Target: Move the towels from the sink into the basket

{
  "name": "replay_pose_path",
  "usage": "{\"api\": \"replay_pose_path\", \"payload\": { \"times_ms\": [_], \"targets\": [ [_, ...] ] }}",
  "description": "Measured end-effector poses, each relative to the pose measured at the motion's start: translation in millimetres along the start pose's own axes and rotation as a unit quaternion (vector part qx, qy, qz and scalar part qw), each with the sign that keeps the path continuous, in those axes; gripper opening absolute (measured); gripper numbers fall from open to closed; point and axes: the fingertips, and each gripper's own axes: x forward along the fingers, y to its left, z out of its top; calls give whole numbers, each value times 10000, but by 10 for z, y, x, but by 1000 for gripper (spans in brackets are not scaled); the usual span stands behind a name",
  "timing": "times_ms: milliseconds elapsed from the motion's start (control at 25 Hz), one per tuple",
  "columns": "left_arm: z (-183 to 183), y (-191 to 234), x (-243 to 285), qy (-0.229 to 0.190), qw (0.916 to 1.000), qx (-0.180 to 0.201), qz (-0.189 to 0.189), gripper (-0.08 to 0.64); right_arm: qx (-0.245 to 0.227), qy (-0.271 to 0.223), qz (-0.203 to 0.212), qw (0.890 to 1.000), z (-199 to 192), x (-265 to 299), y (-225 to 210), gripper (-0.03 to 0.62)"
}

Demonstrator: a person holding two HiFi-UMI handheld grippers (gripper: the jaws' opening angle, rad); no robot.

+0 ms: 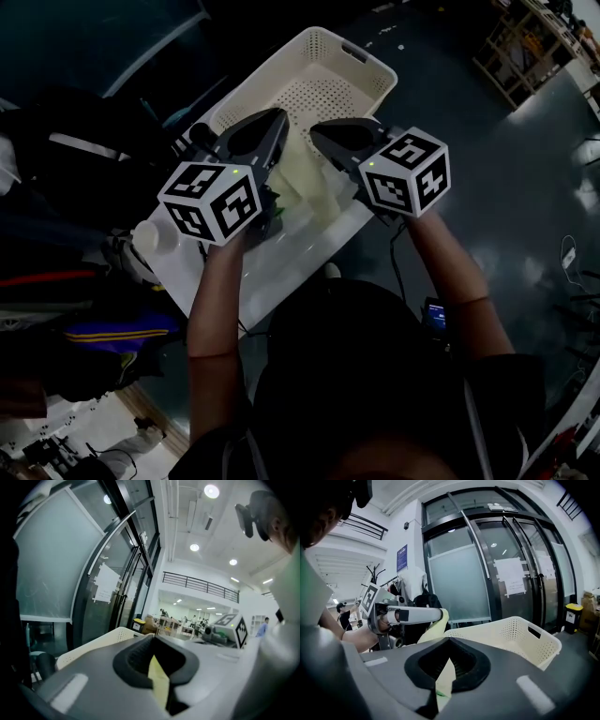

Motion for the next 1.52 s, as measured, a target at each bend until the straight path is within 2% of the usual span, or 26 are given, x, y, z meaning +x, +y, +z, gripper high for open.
{"api": "replay_pose_path", "payload": {
  "times_ms": [360,720,1240,1520],
  "targets": [
    [210,158,410,49,9997,237,96,8,46,8,-208,9998,106,-18,-446,0],
    [384,361,739,96,9989,434,138,8,39,-63,-260,9996,291,98,-694,0],
    [489,750,1142,134,9985,445,272,8,107,-17,-358,9993,396,327,-1048,0],
    [414,850,1316,115,9988,384,286,8,155,6,-477,9987,338,330,-1162,0]
  ]
}}
